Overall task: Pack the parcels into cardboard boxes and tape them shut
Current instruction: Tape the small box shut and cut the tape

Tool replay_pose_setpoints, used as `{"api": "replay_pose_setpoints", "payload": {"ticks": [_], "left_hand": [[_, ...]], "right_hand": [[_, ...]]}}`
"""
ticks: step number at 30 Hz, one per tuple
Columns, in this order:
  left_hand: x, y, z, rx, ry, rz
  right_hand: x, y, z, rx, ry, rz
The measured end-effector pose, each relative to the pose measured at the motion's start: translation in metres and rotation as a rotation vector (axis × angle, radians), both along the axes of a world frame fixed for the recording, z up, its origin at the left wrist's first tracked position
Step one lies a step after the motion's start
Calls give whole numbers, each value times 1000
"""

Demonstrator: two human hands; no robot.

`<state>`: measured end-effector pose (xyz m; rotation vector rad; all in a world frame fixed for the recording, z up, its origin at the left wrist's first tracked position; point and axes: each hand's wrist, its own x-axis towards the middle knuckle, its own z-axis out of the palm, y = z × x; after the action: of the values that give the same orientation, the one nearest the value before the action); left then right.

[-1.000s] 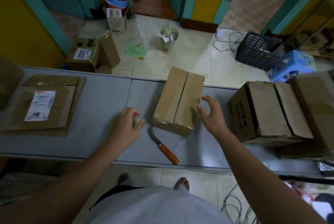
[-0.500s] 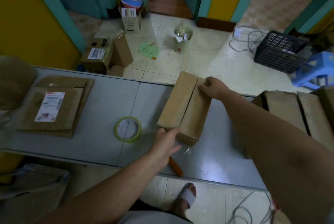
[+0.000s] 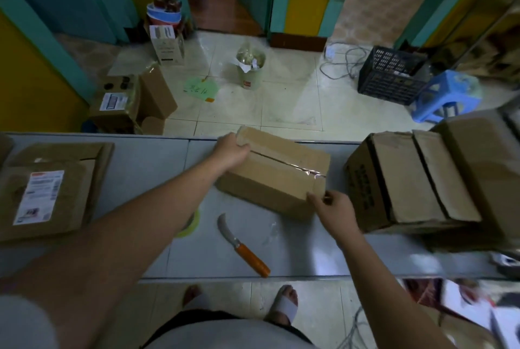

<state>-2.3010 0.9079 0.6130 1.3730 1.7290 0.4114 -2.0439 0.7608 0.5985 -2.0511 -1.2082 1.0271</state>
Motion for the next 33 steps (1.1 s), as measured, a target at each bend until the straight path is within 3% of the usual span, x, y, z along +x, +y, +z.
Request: {"api": "replay_pose_setpoints", "payload": {"ticks": [6,8,12,17,23,27,31,33], "left_hand": [[23,33,15,127,337,-352],[28,34,17,167,343,-408],[33,36,18,310,168,-477],[38,40,-10,212,392,-648],[40,19,-15,323,203,-587],[-7,-18,-8,319,65,-397],[-76,-84,-11,286,43,-200],[-110,-122,-19,187,119,-226]], "right_hand": [[-39,-60,5,2,250,-137],[-48,-72,3,-13,285,-166],[-64,-88,2,-25,289,-161],[-96,-75,-5,-75,360,-14],[-84,-67,4,-260,417,114],[-48,-63,24,-354,377,278],[-41,-49,44,-199,336,308],[-46,-40,48,-108,332,294]]}}
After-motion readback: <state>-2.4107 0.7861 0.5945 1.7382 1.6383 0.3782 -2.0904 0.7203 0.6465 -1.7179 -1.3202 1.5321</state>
